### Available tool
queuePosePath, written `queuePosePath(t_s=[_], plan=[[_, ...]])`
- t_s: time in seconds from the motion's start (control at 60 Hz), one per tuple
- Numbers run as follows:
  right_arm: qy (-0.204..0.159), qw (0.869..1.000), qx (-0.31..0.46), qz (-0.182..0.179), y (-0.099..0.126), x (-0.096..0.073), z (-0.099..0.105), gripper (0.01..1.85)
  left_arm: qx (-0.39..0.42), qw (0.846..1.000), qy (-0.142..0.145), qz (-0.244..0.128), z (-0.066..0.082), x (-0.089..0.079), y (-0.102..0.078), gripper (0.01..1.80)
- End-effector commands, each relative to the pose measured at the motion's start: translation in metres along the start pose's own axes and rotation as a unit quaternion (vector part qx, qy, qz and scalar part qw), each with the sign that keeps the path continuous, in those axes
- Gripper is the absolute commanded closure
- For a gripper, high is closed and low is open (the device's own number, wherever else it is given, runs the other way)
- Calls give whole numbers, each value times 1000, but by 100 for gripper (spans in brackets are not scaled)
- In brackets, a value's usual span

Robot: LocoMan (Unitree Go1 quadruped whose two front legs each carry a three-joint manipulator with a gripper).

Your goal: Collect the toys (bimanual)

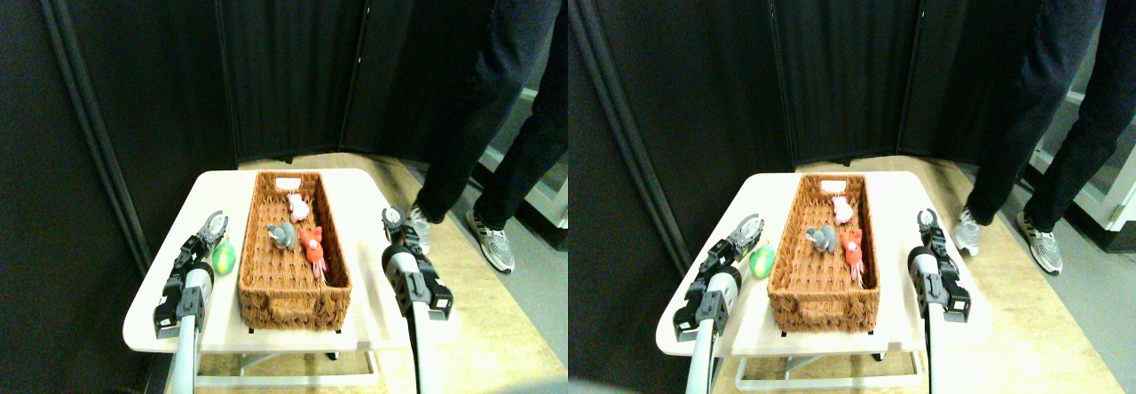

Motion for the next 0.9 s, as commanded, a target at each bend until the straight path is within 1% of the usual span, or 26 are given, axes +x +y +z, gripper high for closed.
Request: queuePosePath(t_s=[0.017, 0.067, 0.117, 0.167, 0.2, 0.267, 0.3, 0.317, 0.383, 0.5, 0.567, 0.6, 0.667, 0.733, 0.767, 0.9], plan=[[-4, 1000, 11, -5, -7, 4, -4, 185, 4, 1000, 0, -17, 3, 2, -13, 179], [-3, 1000, 9, -5, -10, 5, -5, 185, 2, 1000, 1, -14, 3, 2, -16, 177], [-2, 1000, 11, -8, -15, 7, -7, 185, -1, 1000, 3, -13, 3, 1, -20, 171], [-2, 1000, 14, -7, -17, 8, -7, 185, -24, 1000, 9, -6, 3, 1, -22, 166], [-1, 1000, 16, -6, -20, 9, -7, 185, -42, 999, 7, 4, 0, 1, -24, 156], [-1, 1000, 18, -7, -21, 9, -6, 185, -54, 999, 6, 9, -1, 1, -24, 148], [-8, 1000, 20, -10, -22, 9, -7, 185, -54, 998, 5, 18, -3, 1, -23, 136], [-8, 1000, 20, -10, -22, 9, -7, 185, -54, 998, 5, 18, -3, 1, -23, 136], [-13, 1000, 22, -16, -22, 9, -7, 185, -56, 998, 8, 24, -4, 1, -22, 125], [-14, 999, 34, -18, -22, 9, -8, 185, -63, 998, 16, 27, -4, 2, -18, 123], [-16, 999, 33, -23, -22, 9, -9, 185, -64, 997, 20, 34, -5, 3, -15, 119], [-18, 999, 36, -29, -22, 10, -10, 185, -63, 997, 24, 47, -6, 3, -12, 111], [-20, 999, 34, -30, -22, 10, -12, 185, -59, 997, 30, 47, -8, 4, -9, 109], [-19, 999, 25, -29, -23, 11, -13, 185, -44, 997, 30, 49, -11, 6, -3, 104], [-20, 999, 27, -31, -23, 11, -14, 185, -45, 997, 30, 50, -11, 6, -2, 104], [-17, 999, 38, -28, -22, 13, -16, 185, -57, 996, 23, 65, -18, 9, 11, 104]])
